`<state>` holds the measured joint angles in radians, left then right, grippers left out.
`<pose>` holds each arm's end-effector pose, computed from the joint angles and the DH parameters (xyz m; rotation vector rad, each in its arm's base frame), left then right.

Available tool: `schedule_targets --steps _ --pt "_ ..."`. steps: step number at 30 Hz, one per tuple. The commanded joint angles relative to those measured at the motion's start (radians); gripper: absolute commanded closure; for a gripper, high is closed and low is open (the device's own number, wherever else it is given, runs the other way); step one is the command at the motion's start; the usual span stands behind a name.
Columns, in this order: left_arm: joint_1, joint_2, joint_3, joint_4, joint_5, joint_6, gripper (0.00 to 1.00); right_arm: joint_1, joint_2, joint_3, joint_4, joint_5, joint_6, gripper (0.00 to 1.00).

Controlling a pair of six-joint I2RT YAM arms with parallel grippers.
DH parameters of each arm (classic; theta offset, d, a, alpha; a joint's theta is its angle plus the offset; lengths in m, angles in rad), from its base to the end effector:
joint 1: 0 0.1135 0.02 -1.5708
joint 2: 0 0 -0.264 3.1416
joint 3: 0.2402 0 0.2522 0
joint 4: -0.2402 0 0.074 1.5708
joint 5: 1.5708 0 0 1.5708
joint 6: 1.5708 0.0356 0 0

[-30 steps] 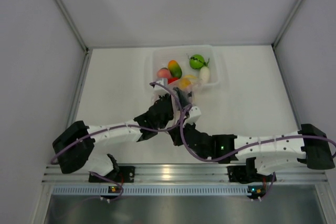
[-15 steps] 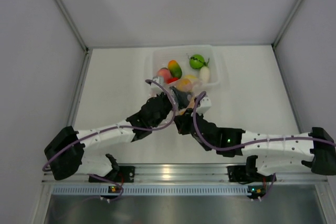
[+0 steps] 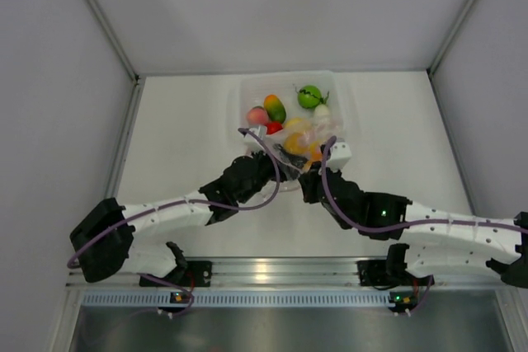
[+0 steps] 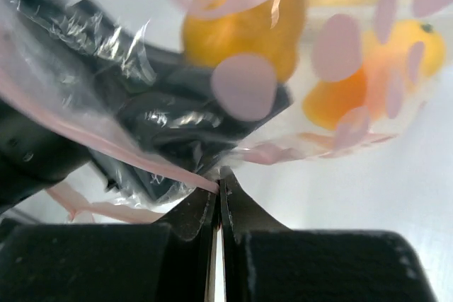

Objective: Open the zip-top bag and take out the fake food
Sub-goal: Pick up the fake fruit from the zipper food storage bag.

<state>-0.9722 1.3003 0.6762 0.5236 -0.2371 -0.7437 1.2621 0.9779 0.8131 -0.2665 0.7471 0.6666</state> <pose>0.1711 -0.2360 0.2625 0.0125 1.7900 -1.0788 0.0883 0.1974 0.3096 -0.0994 1.9199 0.5649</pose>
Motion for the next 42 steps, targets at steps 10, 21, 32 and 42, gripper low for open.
schedule_targets --steps 10,21,32,42 --pt "-0.051 -0.069 -0.060 0.041 0.125 0.101 1.00 -0.150 0.005 0.164 -0.157 0.092 -0.254 1.00" --pt "-0.051 0.020 -0.035 0.039 0.268 0.129 1.00 -0.139 -0.022 0.179 -0.111 -0.138 -0.292 1.00" --pt "-0.051 0.039 -0.072 0.029 0.314 0.201 1.00 -0.251 0.129 0.340 -0.341 -0.158 -0.205 1.00" --pt "-0.052 -0.035 -0.118 0.029 0.429 0.299 1.00 -0.348 0.208 0.333 -0.416 -0.113 -0.205 1.00"
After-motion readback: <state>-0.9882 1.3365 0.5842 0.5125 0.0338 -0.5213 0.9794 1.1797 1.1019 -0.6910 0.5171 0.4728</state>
